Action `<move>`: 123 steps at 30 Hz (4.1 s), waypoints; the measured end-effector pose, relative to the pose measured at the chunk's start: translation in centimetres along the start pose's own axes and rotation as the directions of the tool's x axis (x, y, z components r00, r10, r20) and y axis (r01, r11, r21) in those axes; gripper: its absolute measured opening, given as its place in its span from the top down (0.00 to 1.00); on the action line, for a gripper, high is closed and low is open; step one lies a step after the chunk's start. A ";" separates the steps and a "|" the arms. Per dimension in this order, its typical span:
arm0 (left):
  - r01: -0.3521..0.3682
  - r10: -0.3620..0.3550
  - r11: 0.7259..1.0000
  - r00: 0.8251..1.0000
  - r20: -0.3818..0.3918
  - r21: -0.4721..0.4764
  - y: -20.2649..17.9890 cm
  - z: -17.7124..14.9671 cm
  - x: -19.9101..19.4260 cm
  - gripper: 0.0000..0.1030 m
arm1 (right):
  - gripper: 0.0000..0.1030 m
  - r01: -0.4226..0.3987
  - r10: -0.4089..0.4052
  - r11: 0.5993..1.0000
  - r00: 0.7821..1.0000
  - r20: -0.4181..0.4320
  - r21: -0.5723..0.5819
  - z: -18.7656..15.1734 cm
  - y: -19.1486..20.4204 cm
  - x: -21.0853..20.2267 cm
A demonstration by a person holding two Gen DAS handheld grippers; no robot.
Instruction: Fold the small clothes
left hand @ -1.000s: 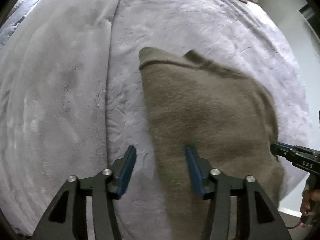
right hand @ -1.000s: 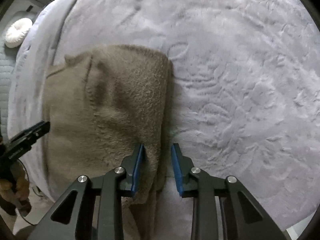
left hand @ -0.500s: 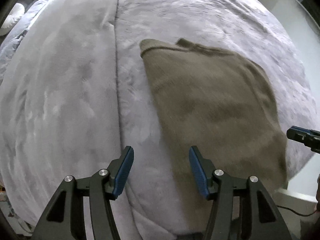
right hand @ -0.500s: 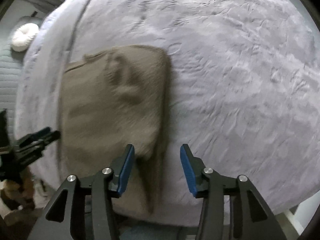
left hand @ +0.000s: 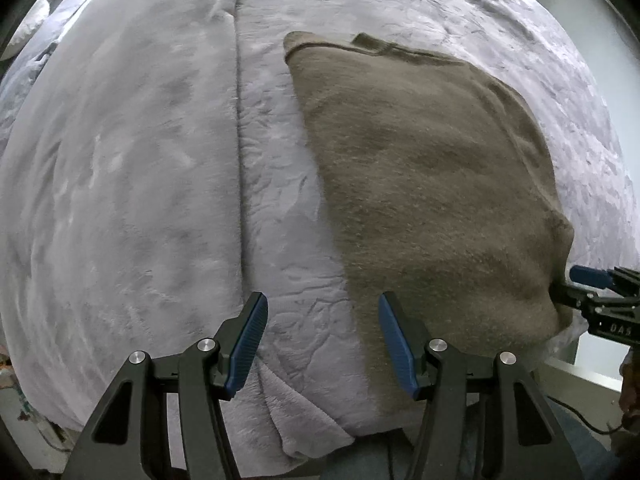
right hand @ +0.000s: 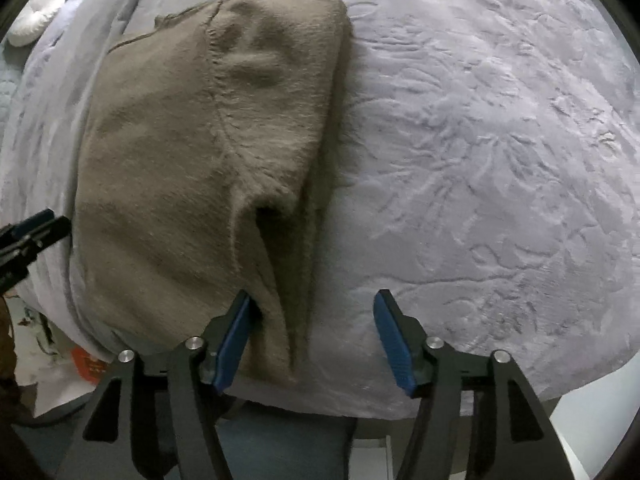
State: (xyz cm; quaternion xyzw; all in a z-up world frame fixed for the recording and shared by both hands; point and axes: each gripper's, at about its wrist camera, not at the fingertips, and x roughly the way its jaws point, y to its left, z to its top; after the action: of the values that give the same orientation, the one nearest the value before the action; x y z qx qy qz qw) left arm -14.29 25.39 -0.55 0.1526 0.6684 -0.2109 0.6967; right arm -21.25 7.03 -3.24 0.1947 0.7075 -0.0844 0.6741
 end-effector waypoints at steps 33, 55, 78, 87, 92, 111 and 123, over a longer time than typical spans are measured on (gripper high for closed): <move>-0.046 0.046 0.999 0.999 0.016 -0.012 -0.7 1.6 -1.2 0.43 | 0.28 -0.108 0.095 0.987 0.989 0.113 0.117 4.2 0.6 -5.0; -0.070 0.076 0.995 0.993 0.095 -0.068 -1.2 3.1 -3.7 0.14 | 0.15 0.043 -0.054 0.998 0.972 0.229 0.052 5.7 3.8 -8.3; -0.084 0.097 0.991 0.988 0.119 -0.107 -1.0 2.9 -4.7 0.14 | 0.15 0.062 -0.080 0.994 0.973 0.218 0.090 5.3 3.3 -8.6; -0.086 0.099 0.991 0.988 0.119 -0.105 -0.9 2.8 -4.8 0.14 | 0.15 0.065 -0.083 0.994 0.972 0.218 0.092 5.1 3.3 -8.6; -0.088 0.100 0.991 0.988 0.119 -0.104 -0.9 2.8 -4.9 0.14 | 0.15 0.076 -0.097 0.992 0.971 0.218 0.101 5.0 3.2 -8.7; -0.111 0.123 0.989 0.985 0.125 -0.096 -1.4 2.3 -5.0 0.14 | 0.15 0.123 -0.137 0.989 0.965 0.225 0.078 4.9 4.0 -8.8; -0.115 0.128 0.988 0.984 0.126 -0.105 -1.8 2.2 -5.1 0.14 | 0.15 0.120 -0.135 0.990 0.965 0.225 0.079 4.8 4.2 -8.8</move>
State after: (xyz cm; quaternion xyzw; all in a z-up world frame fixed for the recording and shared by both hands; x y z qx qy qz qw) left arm -13.34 23.22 4.74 0.1448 0.6195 -0.1449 0.7578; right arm -15.07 7.60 5.67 0.1593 0.6329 -0.1722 0.7378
